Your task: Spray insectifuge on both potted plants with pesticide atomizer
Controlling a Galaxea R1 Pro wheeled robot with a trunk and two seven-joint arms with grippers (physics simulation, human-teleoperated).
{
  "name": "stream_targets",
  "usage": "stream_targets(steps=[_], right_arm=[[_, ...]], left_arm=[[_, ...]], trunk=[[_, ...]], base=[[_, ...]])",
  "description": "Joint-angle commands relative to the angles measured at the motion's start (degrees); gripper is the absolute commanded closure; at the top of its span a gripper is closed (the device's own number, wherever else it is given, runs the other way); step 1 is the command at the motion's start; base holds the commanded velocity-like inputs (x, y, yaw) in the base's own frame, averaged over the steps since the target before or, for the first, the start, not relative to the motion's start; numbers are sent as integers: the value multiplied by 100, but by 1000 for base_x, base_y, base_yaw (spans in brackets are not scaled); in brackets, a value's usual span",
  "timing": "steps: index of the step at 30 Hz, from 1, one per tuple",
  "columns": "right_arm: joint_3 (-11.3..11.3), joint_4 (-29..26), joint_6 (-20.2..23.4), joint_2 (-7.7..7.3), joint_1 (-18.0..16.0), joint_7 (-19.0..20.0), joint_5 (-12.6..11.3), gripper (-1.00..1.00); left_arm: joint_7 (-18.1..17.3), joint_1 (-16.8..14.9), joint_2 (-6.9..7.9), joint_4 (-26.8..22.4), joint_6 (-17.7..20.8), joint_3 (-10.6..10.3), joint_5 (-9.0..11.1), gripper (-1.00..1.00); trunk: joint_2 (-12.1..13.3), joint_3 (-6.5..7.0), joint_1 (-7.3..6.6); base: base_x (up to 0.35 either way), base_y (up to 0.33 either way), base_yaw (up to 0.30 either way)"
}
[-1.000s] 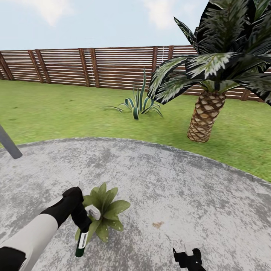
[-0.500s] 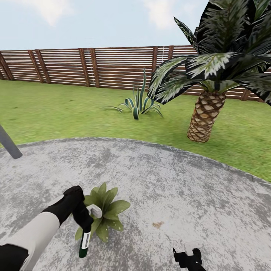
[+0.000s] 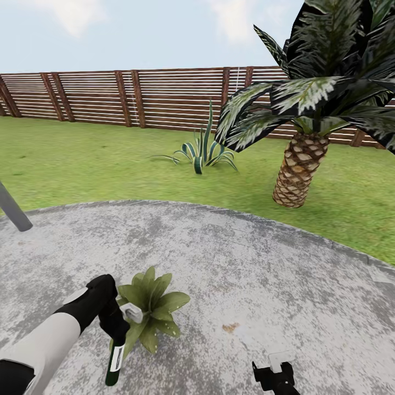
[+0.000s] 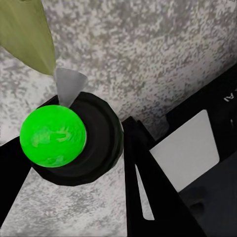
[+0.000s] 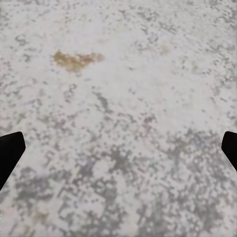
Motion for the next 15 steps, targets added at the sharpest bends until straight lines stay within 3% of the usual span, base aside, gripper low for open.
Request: stream_targets(steps=[1,5,12,15], right_arm=[[49,3,-14,-1,-3,-30,-23,-100],[49,3,-14,0,-3,-30,-23,-100],[46,3,-14,0,-3,-31,-23,-100],[48,3,-14,0,-3,-31,-23,-100]], left_arm=[[-56,-8,1,-20,52,-16,-41,100],[-57,-63,-12,-55,68,-11,-43,100],[-64,-74,-72,-66,73,-65,-50,100],[-63,-44,-74,-43,73,-77,-195,100]], trunk=[[-2,-5,-1],[-2,-21,-1],[-2,-55,-1],[-2,-56,-1]], base=[[0,0,5],[48,0,90],[185,0,110],[11,0,7]])
